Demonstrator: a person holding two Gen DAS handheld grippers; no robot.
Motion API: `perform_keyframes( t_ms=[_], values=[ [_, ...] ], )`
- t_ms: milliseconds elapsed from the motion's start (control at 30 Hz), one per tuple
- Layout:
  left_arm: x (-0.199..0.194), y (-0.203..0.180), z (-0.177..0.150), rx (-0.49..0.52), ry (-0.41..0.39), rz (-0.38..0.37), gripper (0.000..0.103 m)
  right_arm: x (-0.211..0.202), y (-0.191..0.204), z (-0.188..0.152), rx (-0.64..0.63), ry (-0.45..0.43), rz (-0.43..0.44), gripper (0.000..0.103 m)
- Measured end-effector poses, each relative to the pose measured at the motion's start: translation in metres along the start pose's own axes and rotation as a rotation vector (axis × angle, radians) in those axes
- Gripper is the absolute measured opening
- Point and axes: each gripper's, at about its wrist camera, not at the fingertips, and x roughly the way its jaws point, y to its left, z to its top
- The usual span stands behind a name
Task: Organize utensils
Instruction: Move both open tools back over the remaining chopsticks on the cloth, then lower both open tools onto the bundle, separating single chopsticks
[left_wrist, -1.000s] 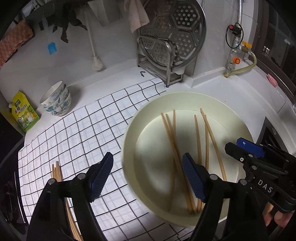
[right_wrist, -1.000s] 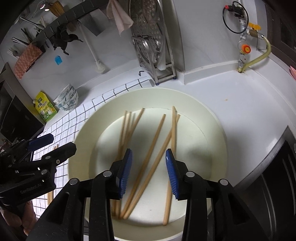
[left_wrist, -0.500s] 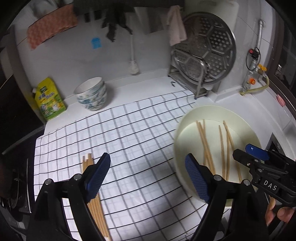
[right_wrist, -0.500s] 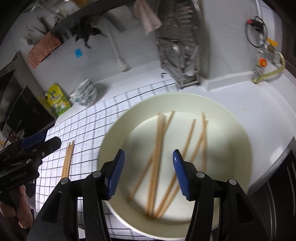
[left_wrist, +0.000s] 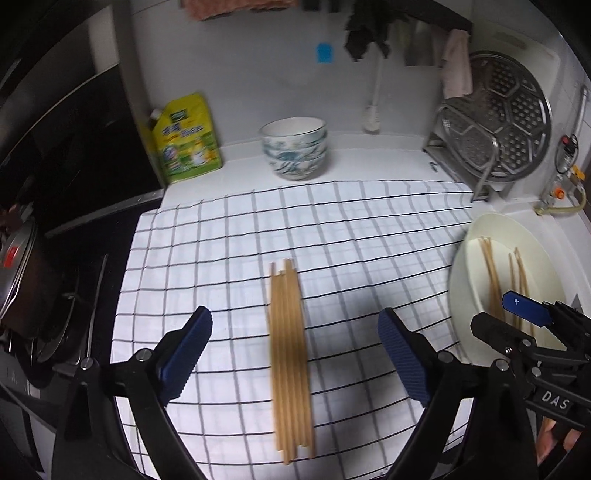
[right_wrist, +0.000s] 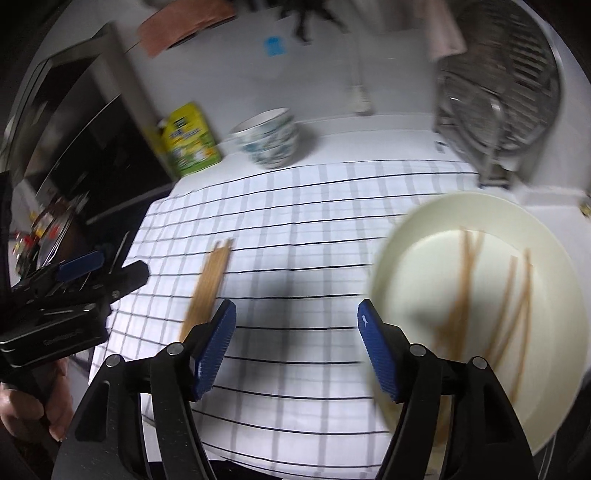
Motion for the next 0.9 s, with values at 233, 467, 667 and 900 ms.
perform_keyframes(
  t_ms=[233, 467, 667, 900],
  values=[
    [0.013, 0.043, -0.018, -0.07, 0.05, 0.029, 0.093, 0.025, 0.048, -0.002, -0.07, 0.04, 0.037, 0.068],
    [0.029, 0.072, -0.036, -0.102, 0.099, 0.034, 0.093, 0.054, 0.079, -0.013, -0.105, 0.098, 0.04, 0.068],
    [0.051, 0.087, -0.052, -0.1, 0.151, 0.029, 0.094, 0.078, 0.088, -0.022, -0.089, 0.132, 0.019, 0.068],
    [0.073, 0.1, -0.065, -0.095, 0.187, 0.01, 0.094, 0.108, 0.087, -0.035, -0.039, 0.173, -0.013, 0.068]
  ],
)
